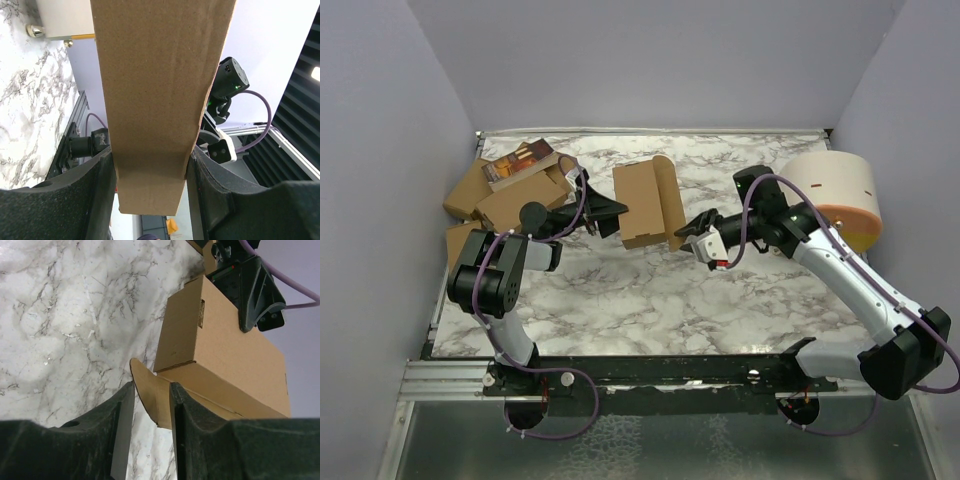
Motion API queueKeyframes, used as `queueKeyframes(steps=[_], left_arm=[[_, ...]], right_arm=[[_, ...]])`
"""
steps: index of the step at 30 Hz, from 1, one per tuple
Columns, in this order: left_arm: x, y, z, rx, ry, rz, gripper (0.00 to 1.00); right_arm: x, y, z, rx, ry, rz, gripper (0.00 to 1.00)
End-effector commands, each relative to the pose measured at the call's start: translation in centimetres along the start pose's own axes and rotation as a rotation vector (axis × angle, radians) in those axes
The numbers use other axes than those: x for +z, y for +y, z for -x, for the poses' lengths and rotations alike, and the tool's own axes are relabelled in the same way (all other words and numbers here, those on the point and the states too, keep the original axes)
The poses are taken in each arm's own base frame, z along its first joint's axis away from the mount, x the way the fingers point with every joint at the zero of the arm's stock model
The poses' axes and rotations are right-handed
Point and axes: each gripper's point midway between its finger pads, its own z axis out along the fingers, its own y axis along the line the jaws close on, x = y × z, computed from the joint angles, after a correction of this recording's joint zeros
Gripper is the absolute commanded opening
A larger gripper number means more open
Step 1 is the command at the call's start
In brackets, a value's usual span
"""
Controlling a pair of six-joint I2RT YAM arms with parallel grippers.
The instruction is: Fold the paper box
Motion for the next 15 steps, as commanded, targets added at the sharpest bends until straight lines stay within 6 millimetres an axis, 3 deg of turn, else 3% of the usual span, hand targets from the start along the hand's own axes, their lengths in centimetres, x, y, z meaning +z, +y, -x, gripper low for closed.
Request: queueKeyframes(steps=[1, 9, 12, 15], left_arm=[[-0.43, -3.06, -2.21, 0.236, 0.06, -0.11, 0.18], [-0.33, -2.97, -2.19, 0.235, 0.063, -0.11, 0.18], [-0.3, -3.05, -2.24, 0.239, 0.062, -0.112, 0.17], [-0.32, -3.11, -2.25, 0.244, 0.06, -0.114, 0.17]], right_arm=[[0.07, -1.01, -0.5, -0.025, 0.027, -0.033, 0.31], [0.3, -0.98, 0.03, -0.01, -0.007, -0.034, 0.15], [0.37, -0.92, 0.17, 0.0, -0.019, -0.034, 0.02], [0.49, -0.91, 0.26, 0.021, -0.028, -0.039, 0.01]])
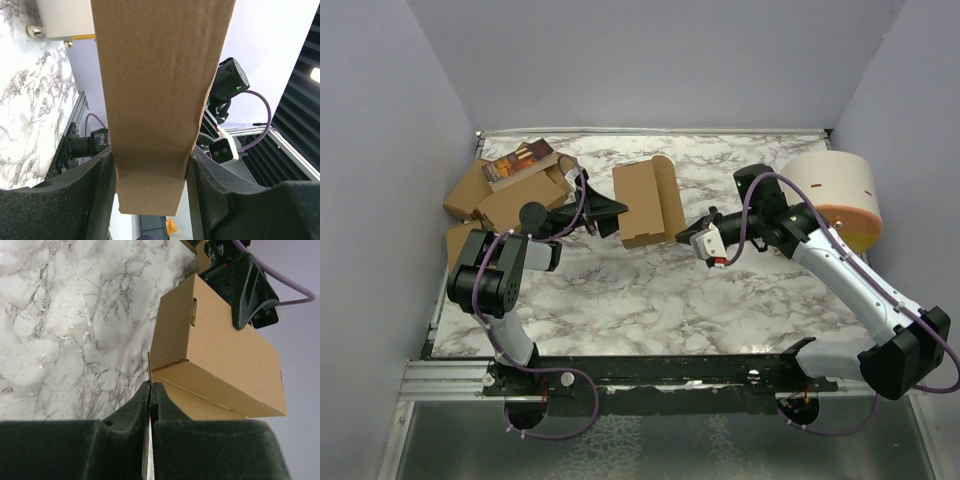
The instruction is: Fold the paper box
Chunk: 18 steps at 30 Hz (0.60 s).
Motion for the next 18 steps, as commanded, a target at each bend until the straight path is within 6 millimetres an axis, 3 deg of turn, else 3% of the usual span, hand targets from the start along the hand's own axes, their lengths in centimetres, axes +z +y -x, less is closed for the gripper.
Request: queueKeyframes(steps=[1, 18], left_arm=[[-0.3, -3.2, -2.3, 0.257, 0.061, -0.116, 0.18], [-0.1, -5.0, -2.7, 0.37, 0.077, -0.146, 0.18]], right_arm=[[0.4, -0.2, 0.3, 0.034, -0.027, -0.018, 0.01], [-0.1, -1.1, -0.4, 0.302, 0.015, -0.15, 0.01]])
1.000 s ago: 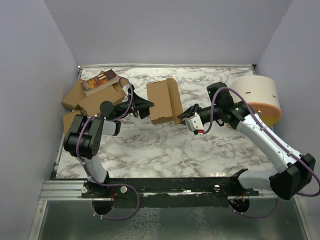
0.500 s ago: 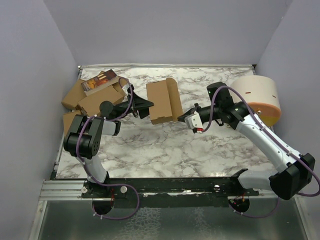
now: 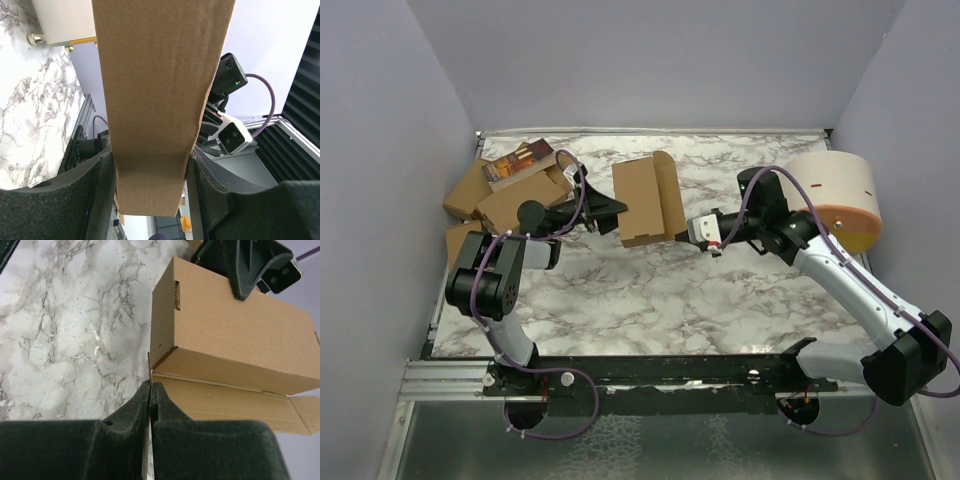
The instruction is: Fold the paper box
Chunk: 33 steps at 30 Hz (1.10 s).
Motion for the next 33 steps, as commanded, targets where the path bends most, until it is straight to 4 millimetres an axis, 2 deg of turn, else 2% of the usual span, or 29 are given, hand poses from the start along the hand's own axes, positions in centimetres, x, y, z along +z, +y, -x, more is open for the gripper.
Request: queueKeyframes(steps=[1, 7, 12, 15, 33], left_arm=[[-0.1, -4.4, -2.2, 0.299, 0.059, -0.135, 0.18], [-0.1, -4.4, -2.2, 0.299, 0.057, -0.135, 0.17], [-0.1, -4.5, -2.1, 0.301, 0.058, -0.136, 0.17], [-0.1, -5.5, -2.6, 0.332, 0.064, -0.15, 0.17], [0.0, -5.8, -2.3, 0.33, 0.054, -0.158, 0.17]], right_arm=[[-0.4, -1.4, 0.5, 0.073, 0.007, -0.081, 0.01], [-0.8, -2.1, 0.7, 0.125, 0.009, -0.124, 0.01], [-1.0, -2.2, 0.7, 0.159, 0.012, -0.138, 0.01], [-1.1, -2.2, 0.5, 0.183, 0.021, -0.153, 0.01], [-1.3, -2.1, 0.2, 0.274, 0.021, -0.198, 0.01]])
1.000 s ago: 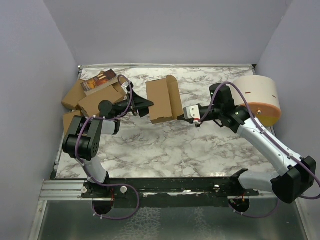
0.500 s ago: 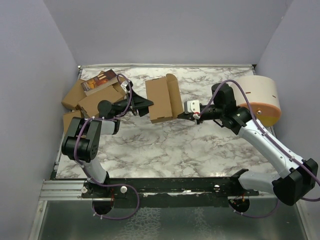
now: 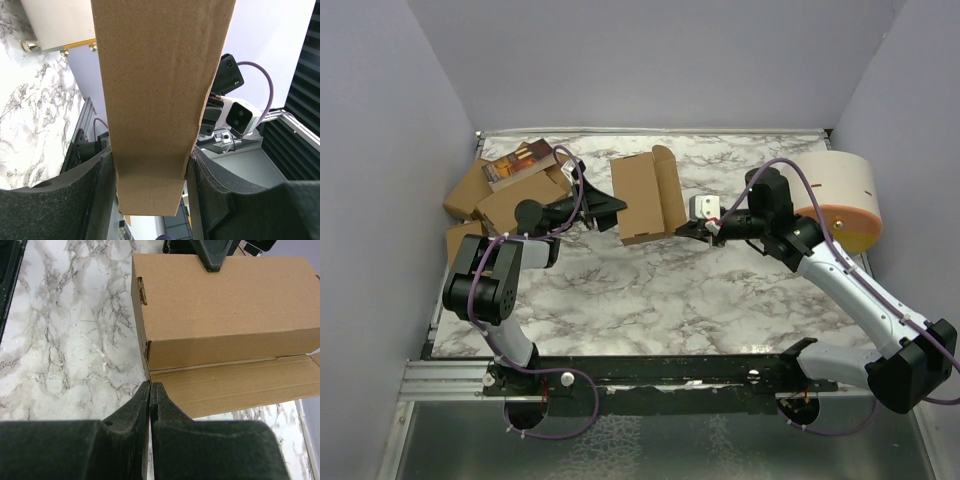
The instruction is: Fold the paper box
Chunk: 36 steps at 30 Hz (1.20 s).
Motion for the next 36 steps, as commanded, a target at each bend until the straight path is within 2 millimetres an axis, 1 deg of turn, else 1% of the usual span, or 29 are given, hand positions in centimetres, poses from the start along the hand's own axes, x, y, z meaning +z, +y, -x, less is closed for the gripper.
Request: queueKeyframes(steps=[1, 6, 17, 28, 36], left_arm=[[-0.02, -4.38, -1.88, 0.276, 0.05, -0.138, 0.17], [0.01, -4.64, -1.79, 0.279, 0.048, -0.142, 0.17], [0.03, -4.6, -1.56, 0.277, 0.04, -0.144, 0.16], [0.12, -4.8, -1.44, 0.28, 0.036, -0.149, 0.16], [0.14, -4.6, -1.32, 0.275, 0.033, -0.148, 0.16]], right_arm=[[-0.44, -0.82, -0.01, 0.009, 0.01, -0.057, 0.01], [-0.47, -0.86, -0.32, 0.034, 0.014, -0.073, 0.01], [-0.6, -0.25, 0.06, 0.04, -0.016, -0.05, 0.01], [-0.84, -0.74, 0.15, 0.069, -0.025, -0.076, 0.01], [-0.69, -0.63, 0.13, 0.078, -0.033, -0.067, 0.01]])
